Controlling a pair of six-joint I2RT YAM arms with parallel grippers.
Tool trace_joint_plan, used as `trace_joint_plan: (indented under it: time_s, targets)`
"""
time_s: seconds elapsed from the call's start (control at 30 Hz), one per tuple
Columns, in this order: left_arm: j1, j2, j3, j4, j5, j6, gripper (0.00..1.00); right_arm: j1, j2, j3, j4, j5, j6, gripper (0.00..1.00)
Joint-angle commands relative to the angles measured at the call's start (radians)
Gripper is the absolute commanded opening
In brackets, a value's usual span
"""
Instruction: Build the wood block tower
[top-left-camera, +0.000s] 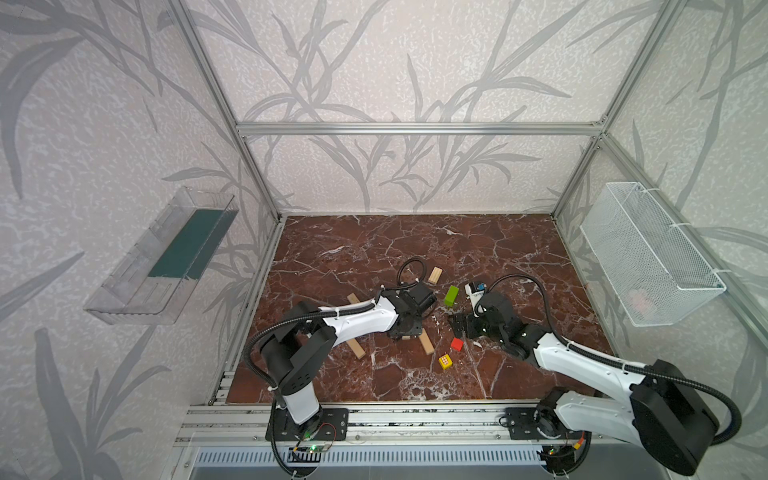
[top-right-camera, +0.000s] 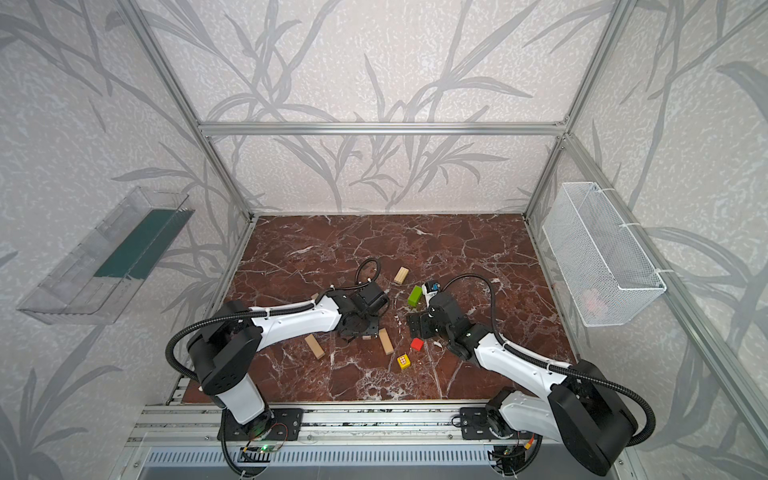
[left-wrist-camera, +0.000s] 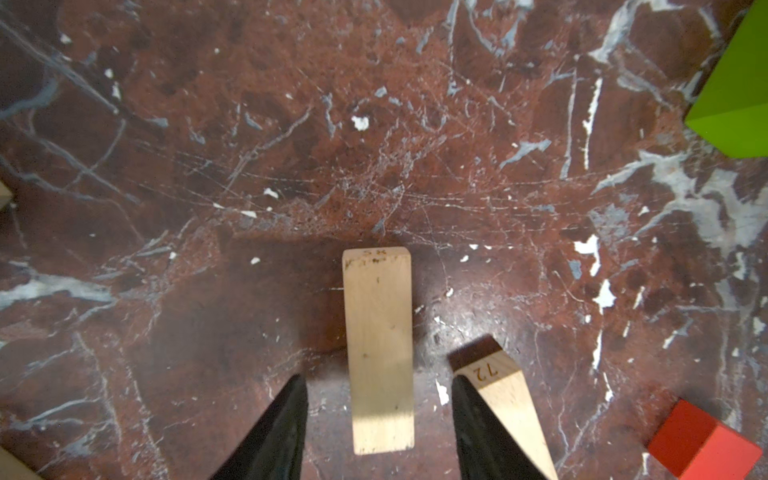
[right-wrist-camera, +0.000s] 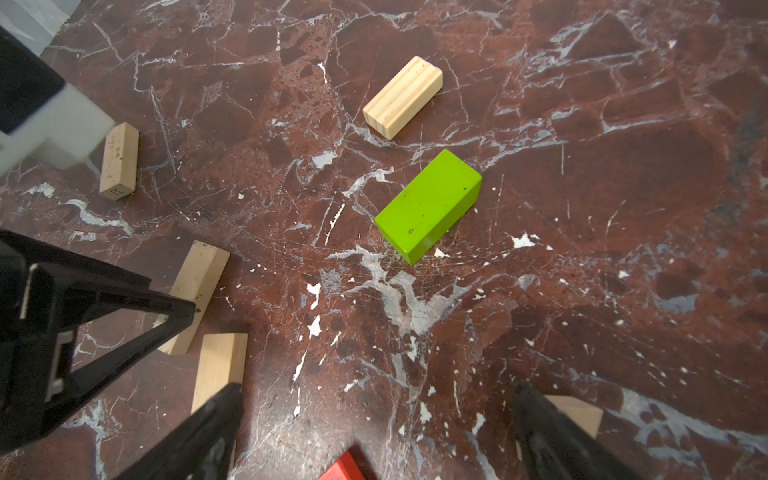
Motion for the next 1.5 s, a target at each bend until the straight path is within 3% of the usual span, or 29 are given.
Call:
trace_joint_plan:
  time_s: [0.0, 0.67, 0.97, 1.47]
  targets:
    - [-0.006, 0.032, 0.037, -0.048, -0.033, -0.008, 0.5, 0.006, -0.023, -0.014, 0.026, 0.01, -0.01, 0.99]
    - [0.014, 0.096, 0.116, -0.145, -0.119, 0.017, 0.16, 0.006, -0.035, -0.022, 0.038, -0.01, -0.015, 0.99]
    - [0.075, 0.105, 0.16, -0.112, -0.064, 0.1, 0.11, 0.006, -0.036, -0.022, 0.042, -0.015, -0.019, 0.99]
    - [0.108, 0.255, 0.354, -0.18, 0.007, 0.145, 0.08, 0.007, -0.073, -0.041, 0.052, 0.007, -0.021, 0.99]
